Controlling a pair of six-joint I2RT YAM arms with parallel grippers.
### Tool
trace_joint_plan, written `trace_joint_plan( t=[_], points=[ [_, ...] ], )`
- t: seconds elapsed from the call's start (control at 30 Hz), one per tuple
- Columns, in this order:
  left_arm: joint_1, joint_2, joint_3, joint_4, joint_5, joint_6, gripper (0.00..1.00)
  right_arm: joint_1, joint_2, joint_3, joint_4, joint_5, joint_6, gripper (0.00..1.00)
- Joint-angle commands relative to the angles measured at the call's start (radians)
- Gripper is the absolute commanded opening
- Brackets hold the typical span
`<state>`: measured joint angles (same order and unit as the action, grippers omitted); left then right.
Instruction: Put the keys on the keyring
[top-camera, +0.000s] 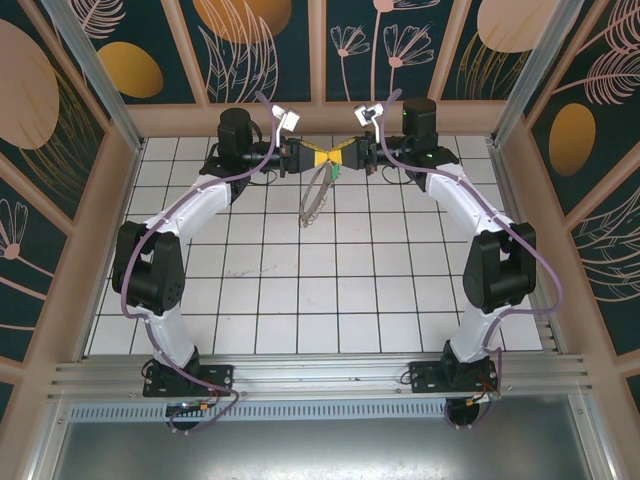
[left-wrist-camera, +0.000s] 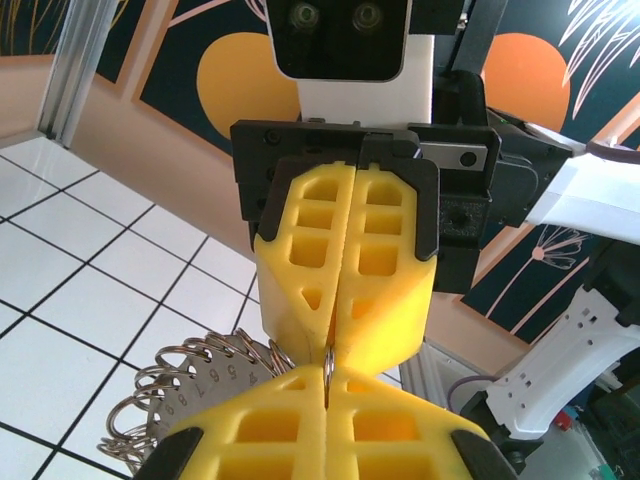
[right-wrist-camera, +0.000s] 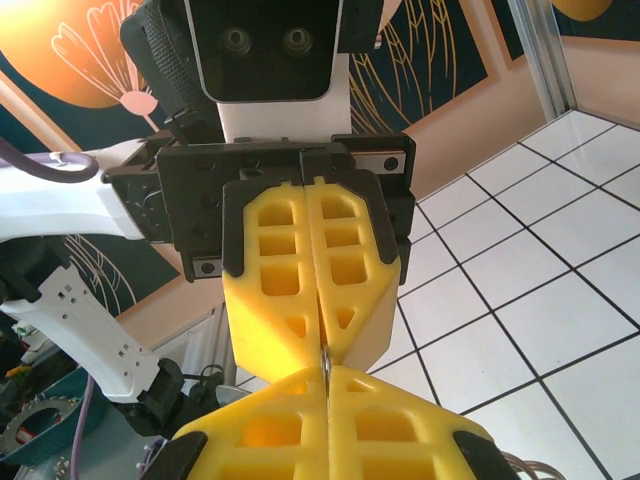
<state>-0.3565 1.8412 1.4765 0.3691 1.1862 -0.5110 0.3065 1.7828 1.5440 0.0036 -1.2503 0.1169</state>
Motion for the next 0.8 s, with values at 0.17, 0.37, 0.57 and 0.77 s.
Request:
trace_joint_plan(
  t=[0.17,0.37,0.57,0.77],
  points=[
    [-0.021,-0.014,-0.059,0.243,-0.051,-0.134,0.0,-0.005,-0.049,-0.006,0.084,-0.016,0.063,0.19],
    [-0.02,-0.031,-0.108,0.42,-0.108,-0.267,0.0,-0.029,-0.097,-0.096,0.236,0.002,0.173,0.34],
    [-0.021,-0.044,-0.116,0.47,-0.108,-0.306,0.0,-0.036,-0.115,-0.152,0.286,0.017,0.203,0.35],
    [-0.021,-0.052,-0.122,0.499,-0.1,-0.329,0.0,-0.033,-0.1,-0.177,0.38,0.01,0.269,0.34]
  ],
)
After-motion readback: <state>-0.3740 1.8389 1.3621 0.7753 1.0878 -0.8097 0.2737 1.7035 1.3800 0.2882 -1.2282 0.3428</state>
